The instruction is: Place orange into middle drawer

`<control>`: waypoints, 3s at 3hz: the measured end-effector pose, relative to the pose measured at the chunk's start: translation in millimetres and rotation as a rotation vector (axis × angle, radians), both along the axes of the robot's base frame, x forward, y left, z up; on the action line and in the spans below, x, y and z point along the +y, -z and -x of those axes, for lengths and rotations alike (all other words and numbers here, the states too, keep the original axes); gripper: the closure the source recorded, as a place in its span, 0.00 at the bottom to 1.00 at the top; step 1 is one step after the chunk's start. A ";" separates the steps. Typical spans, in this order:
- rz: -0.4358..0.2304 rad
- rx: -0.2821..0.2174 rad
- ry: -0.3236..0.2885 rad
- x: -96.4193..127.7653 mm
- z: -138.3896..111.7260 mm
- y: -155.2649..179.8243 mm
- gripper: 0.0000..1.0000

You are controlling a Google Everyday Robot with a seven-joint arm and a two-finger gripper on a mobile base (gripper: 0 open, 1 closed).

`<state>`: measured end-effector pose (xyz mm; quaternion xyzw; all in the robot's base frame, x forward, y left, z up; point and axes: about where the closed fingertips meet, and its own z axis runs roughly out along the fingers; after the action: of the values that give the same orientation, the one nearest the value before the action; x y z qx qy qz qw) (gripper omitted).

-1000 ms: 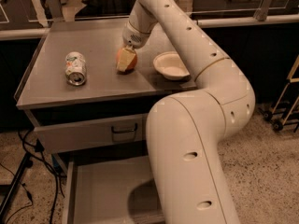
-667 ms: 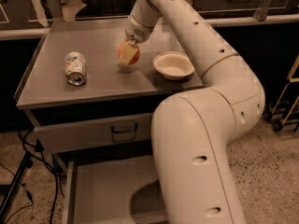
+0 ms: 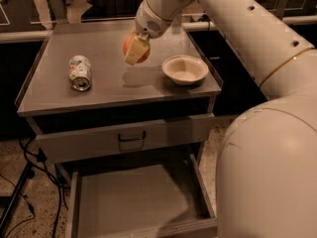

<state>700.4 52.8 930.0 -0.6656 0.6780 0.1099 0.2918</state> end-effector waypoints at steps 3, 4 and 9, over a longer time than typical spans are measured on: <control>-0.020 0.059 0.082 7.9 86.1 -2.0 1.00; -0.026 0.096 0.113 13.4 122.3 9.4 1.00; 0.029 0.346 0.203 -34.9 202.3 124.0 1.00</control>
Offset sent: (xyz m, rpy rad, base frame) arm -0.0970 0.0006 -0.0001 -0.0057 0.0806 -0.0612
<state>498.1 18.0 806.0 -0.5689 0.7833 0.1832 0.1709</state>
